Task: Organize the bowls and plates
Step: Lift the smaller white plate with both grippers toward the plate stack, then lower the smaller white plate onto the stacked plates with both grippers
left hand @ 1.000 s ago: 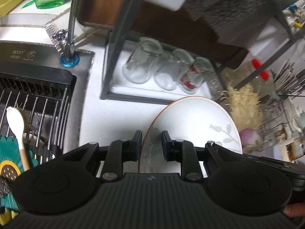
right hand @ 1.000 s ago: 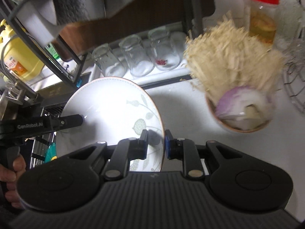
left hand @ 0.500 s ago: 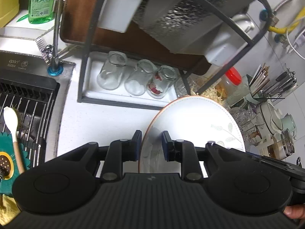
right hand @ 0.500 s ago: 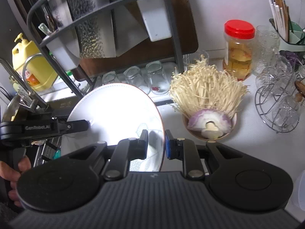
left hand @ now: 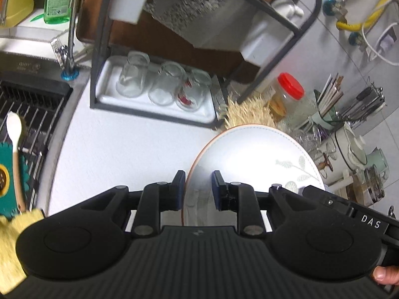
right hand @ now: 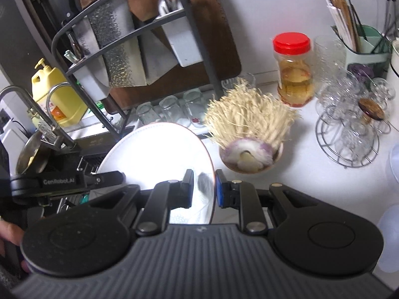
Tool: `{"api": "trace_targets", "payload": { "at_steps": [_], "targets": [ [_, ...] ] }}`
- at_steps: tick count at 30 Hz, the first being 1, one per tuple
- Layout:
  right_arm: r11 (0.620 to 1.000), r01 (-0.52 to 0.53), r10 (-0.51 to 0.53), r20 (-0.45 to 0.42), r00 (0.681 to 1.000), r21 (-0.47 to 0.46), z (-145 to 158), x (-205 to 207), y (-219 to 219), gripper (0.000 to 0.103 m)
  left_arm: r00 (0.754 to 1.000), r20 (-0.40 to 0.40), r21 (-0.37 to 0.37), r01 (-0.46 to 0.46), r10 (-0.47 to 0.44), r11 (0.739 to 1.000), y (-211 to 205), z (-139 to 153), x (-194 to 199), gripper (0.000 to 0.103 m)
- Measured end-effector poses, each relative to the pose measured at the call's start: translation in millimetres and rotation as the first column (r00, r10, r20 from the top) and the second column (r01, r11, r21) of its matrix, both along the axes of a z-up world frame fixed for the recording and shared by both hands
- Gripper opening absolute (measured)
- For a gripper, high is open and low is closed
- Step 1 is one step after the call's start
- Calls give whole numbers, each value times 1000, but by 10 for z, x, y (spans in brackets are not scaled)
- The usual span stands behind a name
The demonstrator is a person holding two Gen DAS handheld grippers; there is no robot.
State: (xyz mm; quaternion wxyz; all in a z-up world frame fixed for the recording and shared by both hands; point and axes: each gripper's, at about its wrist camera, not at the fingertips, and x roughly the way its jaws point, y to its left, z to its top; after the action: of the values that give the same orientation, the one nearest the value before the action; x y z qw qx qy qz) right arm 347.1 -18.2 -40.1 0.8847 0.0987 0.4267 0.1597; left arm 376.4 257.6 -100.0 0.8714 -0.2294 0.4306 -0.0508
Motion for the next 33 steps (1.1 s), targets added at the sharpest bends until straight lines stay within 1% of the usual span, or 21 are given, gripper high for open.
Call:
{"api": "trace_targets", "payload": {
  "at_steps": [3,7,10,15,17,23,26,33],
  "targets": [
    [1000,7,-7,-5,1000,-5,-51,-54,-145,21,1000,-18,18,18,-18,1000,-196,-54,-42,26],
    [999,28,-29,-33,999,-40,-151,-123,-346,21,998,-57,29,42,-41,999,-487,-151,-77,26],
    [998,40,-43,-70,997,-47,-269,-166,-511,21,994,-90,36,62,-59,997,-674,-267,-94,26],
    [996,21,-32,-125,992,-91,-469,-232,-704,21,986,-146,67,89,-79,994,-976,-434,-141,27],
    [994,13,-29,-140,990,-108,-537,-243,-761,21,982,-170,66,93,-80,993,-1060,-502,-154,27],
    [989,-19,-2,-138,990,-149,-726,-265,-872,21,975,-208,82,94,-75,992,-1231,-678,-166,27],
    [984,-37,14,-132,991,-176,-809,-274,-884,21,972,-223,107,98,-73,989,-1329,-757,-175,30],
    [976,-86,61,-128,990,-200,-991,-277,-877,21,975,-220,149,67,-33,987,-1424,-905,-232,33]
  ]
}}
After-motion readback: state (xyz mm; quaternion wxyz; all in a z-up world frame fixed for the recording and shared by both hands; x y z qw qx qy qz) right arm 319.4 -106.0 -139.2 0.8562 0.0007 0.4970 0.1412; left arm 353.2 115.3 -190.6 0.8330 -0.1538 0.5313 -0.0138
